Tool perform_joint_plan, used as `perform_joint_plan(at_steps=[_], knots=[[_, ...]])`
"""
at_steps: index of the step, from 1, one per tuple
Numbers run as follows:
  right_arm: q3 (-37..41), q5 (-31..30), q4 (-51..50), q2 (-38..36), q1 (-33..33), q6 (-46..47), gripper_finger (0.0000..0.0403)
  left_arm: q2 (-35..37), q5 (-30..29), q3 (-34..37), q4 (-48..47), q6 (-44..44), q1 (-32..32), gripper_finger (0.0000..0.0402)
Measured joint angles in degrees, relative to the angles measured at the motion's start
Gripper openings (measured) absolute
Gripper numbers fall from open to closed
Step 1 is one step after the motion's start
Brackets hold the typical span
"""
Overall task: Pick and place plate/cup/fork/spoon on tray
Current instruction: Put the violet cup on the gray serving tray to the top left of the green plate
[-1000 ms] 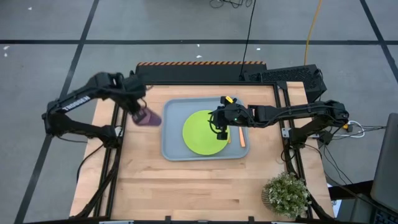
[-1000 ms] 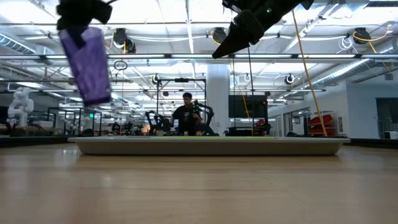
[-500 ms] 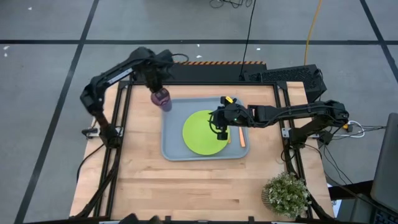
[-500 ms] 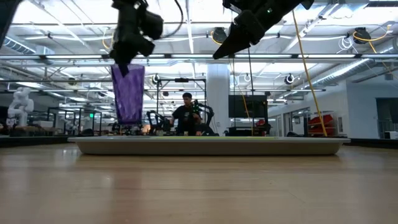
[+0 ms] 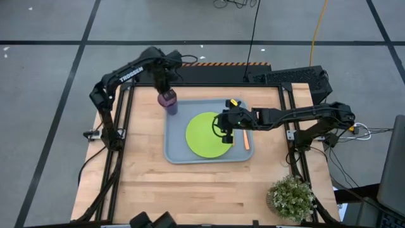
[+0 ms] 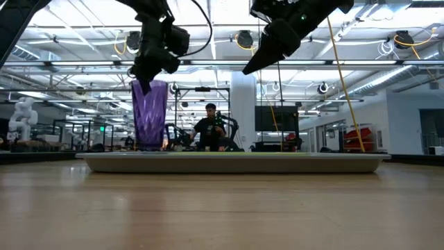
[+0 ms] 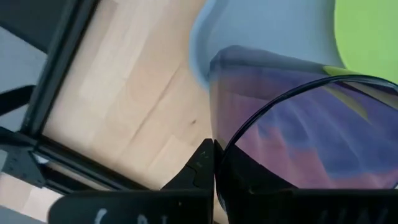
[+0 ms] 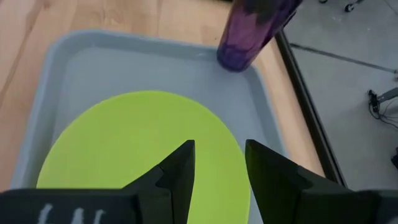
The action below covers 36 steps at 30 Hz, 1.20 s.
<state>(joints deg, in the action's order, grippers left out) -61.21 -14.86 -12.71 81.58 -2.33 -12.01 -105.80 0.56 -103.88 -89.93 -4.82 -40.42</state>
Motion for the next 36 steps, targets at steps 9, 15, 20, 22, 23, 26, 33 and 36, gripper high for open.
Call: perform_joint_plan(at_steps=[9,15,20,22,23,26,33,36], knots=[[0.0,0.0,2.2,-0.4,0.2,0.0,0.0134,0.0,2.6,3.4,4.6,-1.4,0.5,0.0007],[0.0,0.0,2.2,-0.4,0.2,-0.1,0.0134,0.0,2.6,3.4,4.9,-1.1,0.3,0.0007],[0.0,0.0,2.2,-0.4,0.2,-0.4,0.0134,-1.1,2.6,3.4,7.4,0.0,0.8,0.0007],[0.0,0.0,2.2,-0.4,0.2,-0.4,0.0134,-2.3,2.7,3.4,7.1,0.3,0.7,0.0014],[0.0,-0.1,2.2,-0.4,0.2,-0.4,0.0134,-3.0,3.0,3.4,6.7,0.3,0.6,0.0018],[0.0,-0.1,2.2,-0.4,0.2,-0.5,0.0134,-4.8,3.3,3.2,5.0,0.0,0.6,0.0022],[0.0,-0.1,2.2,-0.4,0.2,-0.7,0.0134,-5.3,3.4,3.1,5.6,-0.9,0.8,0.0017],[0.0,-0.1,2.2,-0.4,0.2,-0.7,0.0134,-4.5,2.4,2.6,6.1,-1.1,0.6,0.0035]])
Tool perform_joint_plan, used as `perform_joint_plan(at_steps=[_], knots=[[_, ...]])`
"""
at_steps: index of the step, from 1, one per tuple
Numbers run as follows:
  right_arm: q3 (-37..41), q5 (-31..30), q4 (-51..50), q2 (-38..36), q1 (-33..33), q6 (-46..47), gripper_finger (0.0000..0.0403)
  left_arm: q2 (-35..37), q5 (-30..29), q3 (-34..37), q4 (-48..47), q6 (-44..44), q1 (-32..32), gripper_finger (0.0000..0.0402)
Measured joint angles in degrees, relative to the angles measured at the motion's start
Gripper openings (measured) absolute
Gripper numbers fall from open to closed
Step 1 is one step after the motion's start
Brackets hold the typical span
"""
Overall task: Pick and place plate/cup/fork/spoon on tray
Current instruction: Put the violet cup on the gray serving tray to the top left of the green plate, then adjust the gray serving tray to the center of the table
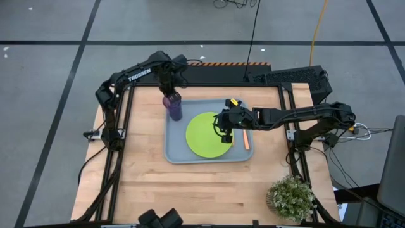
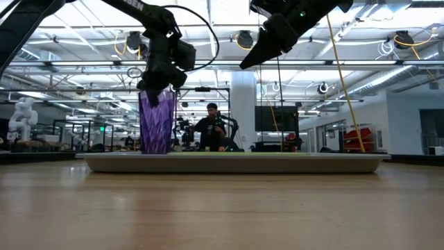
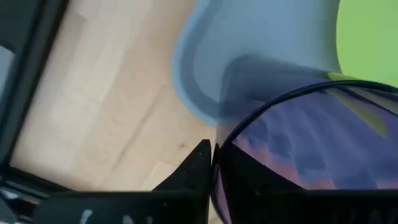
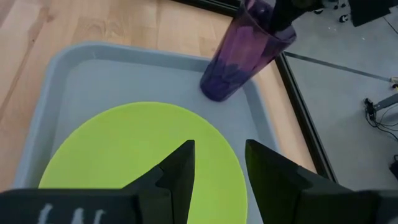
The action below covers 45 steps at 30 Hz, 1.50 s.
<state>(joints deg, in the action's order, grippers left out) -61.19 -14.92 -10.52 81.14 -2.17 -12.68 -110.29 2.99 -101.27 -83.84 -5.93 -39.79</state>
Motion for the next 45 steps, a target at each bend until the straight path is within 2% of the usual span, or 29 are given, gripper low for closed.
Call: perform_joint_plan(at_steps=[7,19,23,29,34,36,40,42,45], knots=[[0.0,0.0,0.0,0.0,0.0,0.0,0.0134,3.2,-0.4,-1.5,0.2,1.1,-0.1,0.0068],[0.0,0.0,0.0,0.0,0.0,-0.1,0.0134,3.5,-0.4,-1.6,-2.0,0.7,0.3,0.0071],[0.0,0.0,0.0,0.0,0.0,-0.2,0.0134,3.5,-0.5,-5.5,-6.2,-0.1,0.3,0.0072],[0.0,0.0,0.0,0.0,0.0,-0.2,0.0134,5.3,-1.6,-15.7,-6.2,0.0,0.9,0.0072],[0.0,-0.5,-1.2,0.0,0.0,-0.1,0.0134,9.9,-7.5,-20.5,-6.1,1.1,1.3,0.0072],[0.0,-4.7,-1.5,0.0,0.0,-0.2,0.0134,13.6,-9.3,-20.0,-6.1,4.5,1.4,0.0072],[0.0,-18.0,-3.7,0.0,-0.2,0.7,0.0134,22.3,-9.9,-14.1,-6.1,7.7,3.4,0.0072],[0.0,-21.0,-5.5,0.0,-0.2,2.3,0.0134,26.7,-9.8,-9.9,-5.1,8.9,5.3,0.0072],[0.1,-21.0,-6.3,-0.8,-0.1,4.6,0.0134,33.9,-10.4,-1.2,-1.5,12.1,7.7,0.0072]])
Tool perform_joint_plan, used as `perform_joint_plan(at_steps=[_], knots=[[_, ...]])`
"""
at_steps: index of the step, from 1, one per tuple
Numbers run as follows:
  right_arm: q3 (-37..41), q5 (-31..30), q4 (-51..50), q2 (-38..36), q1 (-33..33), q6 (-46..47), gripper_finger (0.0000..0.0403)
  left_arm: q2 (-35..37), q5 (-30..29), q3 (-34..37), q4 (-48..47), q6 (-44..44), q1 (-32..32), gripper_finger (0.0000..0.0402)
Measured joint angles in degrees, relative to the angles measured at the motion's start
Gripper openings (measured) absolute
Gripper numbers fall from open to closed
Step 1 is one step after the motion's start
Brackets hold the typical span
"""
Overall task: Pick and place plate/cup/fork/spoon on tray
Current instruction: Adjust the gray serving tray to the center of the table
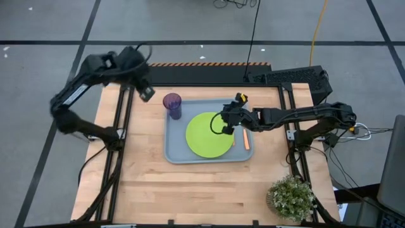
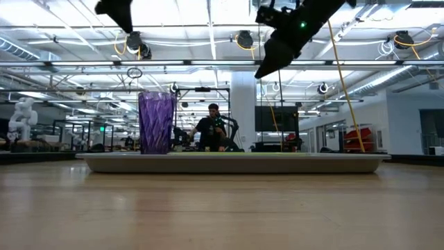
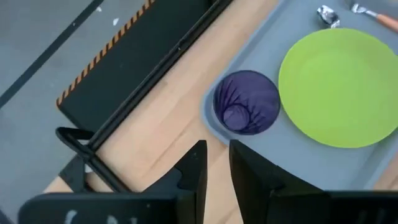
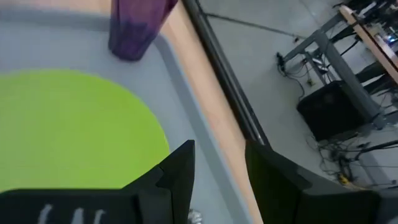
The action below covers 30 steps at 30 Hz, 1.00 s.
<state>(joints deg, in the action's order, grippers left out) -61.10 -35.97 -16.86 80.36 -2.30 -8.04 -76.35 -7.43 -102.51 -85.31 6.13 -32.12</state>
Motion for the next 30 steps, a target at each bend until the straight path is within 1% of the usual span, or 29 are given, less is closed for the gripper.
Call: perform_joint_plan(at_steps=[4,8,13,16,18,21,23,26,28,30], knots=[[0.7,-0.2,2.7,-1.8,0.0,1.8,0.0134,8.3,-0.2,14.1,10.1,1.7,2.7,0.0072],[3.8,-0.2,5.7,-5.2,-0.2,2.2,0.0134,13.2,0.7,27.4,19.8,1.6,3.6,0.0072],[9.6,-0.2,8.5,-11.8,-0.9,1.6,0.0134,15.8,2.4,38.0,25.1,-0.8,4.6,0.0072],[13.2,-0.3,10.1,-17.1,-1.4,2.0,0.0134,18.7,2.8,43.3,30.6,-2.9,5.3,0.0072],[15.5,-0.3,11.2,-21.0,-1.8,2.7,0.0134,21.3,6.8,46.8,36.7,-4.7,5.9,0.0072],[19.6,-0.4,13.9,-26.4,-2.1,2.9,0.0134,25.3,15.3,52.1,46.7,-7.5,7.3,0.0072],[22.3,-0.4,16.9,-29.6,-2.5,2.9,0.0134,27.5,17.9,56.0,52.7,-9.8,8.4,0.0072],[26.4,-0.2,23.3,-33.2,-3.7,2.9,0.0134,29.7,20.1,62.2,59.6,-12.9,9.3,0.0072],[28.6,-0.1,27.5,-34.5,-4.5,2.9,0.0134,30.7,24.1,66.6,64.9,-13.1,9.8,0.0072],[29.7,-0.1,28.9,-34.9,-5.6,2.9,0.0134,31.3,28.8,71.0,70.6,-12.3,10.5,0.0072]])
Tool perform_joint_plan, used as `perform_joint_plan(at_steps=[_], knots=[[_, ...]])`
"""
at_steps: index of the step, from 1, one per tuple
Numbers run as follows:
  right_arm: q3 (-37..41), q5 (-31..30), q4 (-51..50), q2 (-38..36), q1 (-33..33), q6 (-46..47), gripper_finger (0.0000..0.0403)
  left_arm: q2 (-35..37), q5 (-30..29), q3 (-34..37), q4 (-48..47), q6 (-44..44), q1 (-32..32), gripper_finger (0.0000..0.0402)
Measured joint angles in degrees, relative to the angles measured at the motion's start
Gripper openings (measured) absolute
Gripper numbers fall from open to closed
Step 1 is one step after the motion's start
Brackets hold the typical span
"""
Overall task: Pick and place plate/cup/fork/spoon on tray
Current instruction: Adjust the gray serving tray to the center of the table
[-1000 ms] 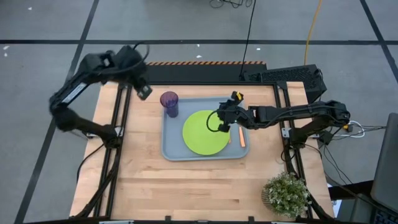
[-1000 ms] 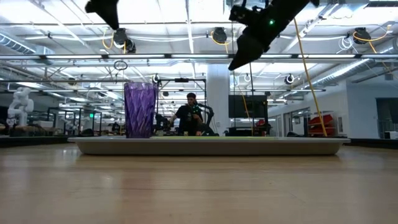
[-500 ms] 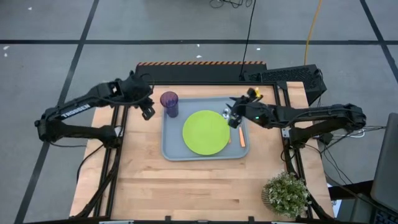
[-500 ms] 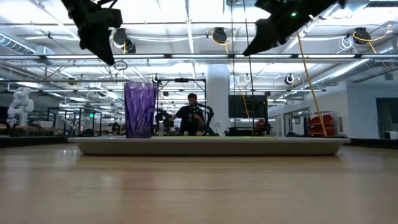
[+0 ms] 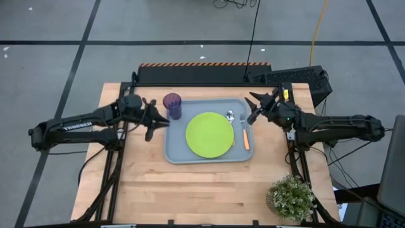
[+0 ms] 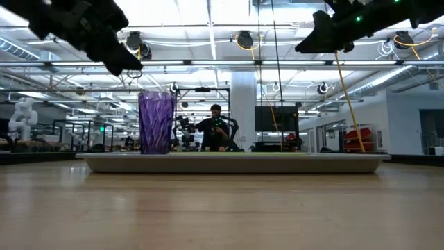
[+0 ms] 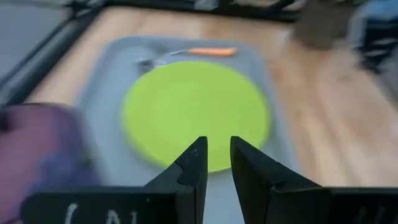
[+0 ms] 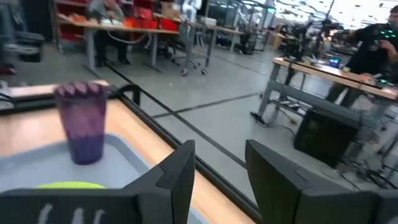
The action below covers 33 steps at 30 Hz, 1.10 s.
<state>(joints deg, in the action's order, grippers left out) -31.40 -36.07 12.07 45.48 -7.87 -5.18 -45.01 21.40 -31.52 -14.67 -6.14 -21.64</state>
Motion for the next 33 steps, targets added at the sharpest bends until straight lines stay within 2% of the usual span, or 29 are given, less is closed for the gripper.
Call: perform_joint_plan(at_steps=[2,5,9,14,19,25,33], knots=[[0.1,0.1,-0.3,0.6,-1.5,0.0,0.0134,0.5,2.9,3.8,5.7,1.2,0.8,0.0072],[-0.3,0.1,-0.9,3.2,-4.6,-0.1,0.0134,1.4,3.7,8.1,11.5,2.2,2.1,0.0072],[-4.7,0.7,-3.8,9.3,-10.6,0.0,0.0134,2.4,3.8,11.7,13.3,2.4,2.9,0.0072],[-15.8,10.5,-14.1,18.6,-18.4,-0.1,0.0134,3.1,3.6,15.3,14.5,1.3,3.0,0.0072],[-29.5,17.6,-27.4,29.6,-25.1,-2.3,0.0135,3.1,3.6,21.1,22.1,0.4,3.0,0.0072],[-43.2,27.8,-38.3,42.9,-29.7,-5.8,0.0134,3.1,3.7,27.1,28.7,1.5,3.0,0.0072],[-54.3,28.7,-53.0,57.7,-30.6,-10.2,0.0134,3.1,2.5,31.0,36.8,2.9,3.0,0.0072]])
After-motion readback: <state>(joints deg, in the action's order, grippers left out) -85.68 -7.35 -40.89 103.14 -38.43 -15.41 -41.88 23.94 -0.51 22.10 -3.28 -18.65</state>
